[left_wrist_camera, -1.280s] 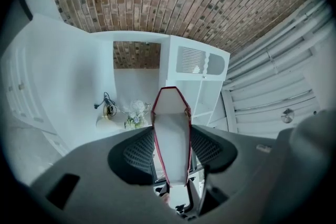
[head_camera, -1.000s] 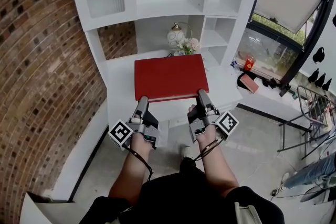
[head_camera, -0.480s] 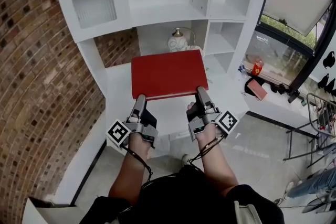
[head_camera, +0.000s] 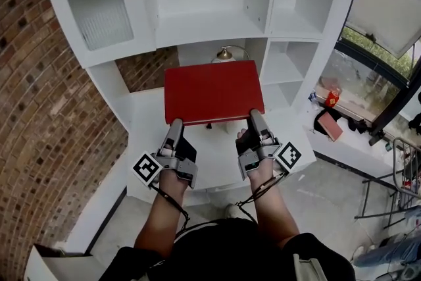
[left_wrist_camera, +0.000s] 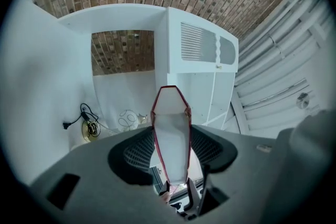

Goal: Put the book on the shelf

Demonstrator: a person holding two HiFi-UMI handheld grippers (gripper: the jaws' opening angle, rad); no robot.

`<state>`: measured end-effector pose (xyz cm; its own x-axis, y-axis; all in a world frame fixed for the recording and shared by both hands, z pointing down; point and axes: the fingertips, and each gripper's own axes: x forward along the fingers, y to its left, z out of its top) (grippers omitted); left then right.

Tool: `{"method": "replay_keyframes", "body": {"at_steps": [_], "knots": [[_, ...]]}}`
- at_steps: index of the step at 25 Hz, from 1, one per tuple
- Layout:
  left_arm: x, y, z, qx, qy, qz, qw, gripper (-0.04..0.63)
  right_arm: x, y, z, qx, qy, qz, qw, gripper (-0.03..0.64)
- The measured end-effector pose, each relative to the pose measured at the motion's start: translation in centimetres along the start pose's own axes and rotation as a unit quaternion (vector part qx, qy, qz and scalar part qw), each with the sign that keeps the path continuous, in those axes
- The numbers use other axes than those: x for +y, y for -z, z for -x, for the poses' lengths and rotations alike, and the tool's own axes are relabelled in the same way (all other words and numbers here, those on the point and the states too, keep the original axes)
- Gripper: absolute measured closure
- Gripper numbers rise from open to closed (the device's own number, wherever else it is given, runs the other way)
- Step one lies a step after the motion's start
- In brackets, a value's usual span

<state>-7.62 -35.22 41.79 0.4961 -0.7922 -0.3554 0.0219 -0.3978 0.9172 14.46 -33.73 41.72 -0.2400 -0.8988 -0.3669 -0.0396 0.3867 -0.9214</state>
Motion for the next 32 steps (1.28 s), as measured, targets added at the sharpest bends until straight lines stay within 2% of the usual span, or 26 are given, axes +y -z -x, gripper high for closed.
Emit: {"method": "replay_keyframes", "body": {"at_steps": [4, 9, 20, 28, 32], "knots": [[-0.7, 0.7, -2.5, -0.009, 0.011, -0.002, 0.9999, 0.376, 0.4, -2.2, -1.9, 0.01, -0.018, -0.003, 1.0, 0.385], [-2.8, 0.9, -5.1, -0.024, 0.032, -0.037, 0.9985, 0.377, 1.8, -4.4, -4.3, 0.027, -0.055, -0.013, 0.998, 0.385], [-4.6, 0.2, -9.9, -0.067, 0.059, -0.061, 0.9941, 0.376, 3.6, -7.5, -9.6, 0.066, -0.09, -0.009, 0.994, 0.385], [-4.1, -2.8, -12.7, -0.074, 0.042, -0.057, 0.9948, 0.376, 3.1, -7.4, -13.6, 0.069, -0.071, -0.01, 0.995, 0.385], [-4.2, -4.5, -14.0, -0.071, 0.036, -0.068, 0.9945, 0.376, 2.7, -7.1, -15.3, 0.066, -0.068, -0.018, 0.995, 0.385]]}}
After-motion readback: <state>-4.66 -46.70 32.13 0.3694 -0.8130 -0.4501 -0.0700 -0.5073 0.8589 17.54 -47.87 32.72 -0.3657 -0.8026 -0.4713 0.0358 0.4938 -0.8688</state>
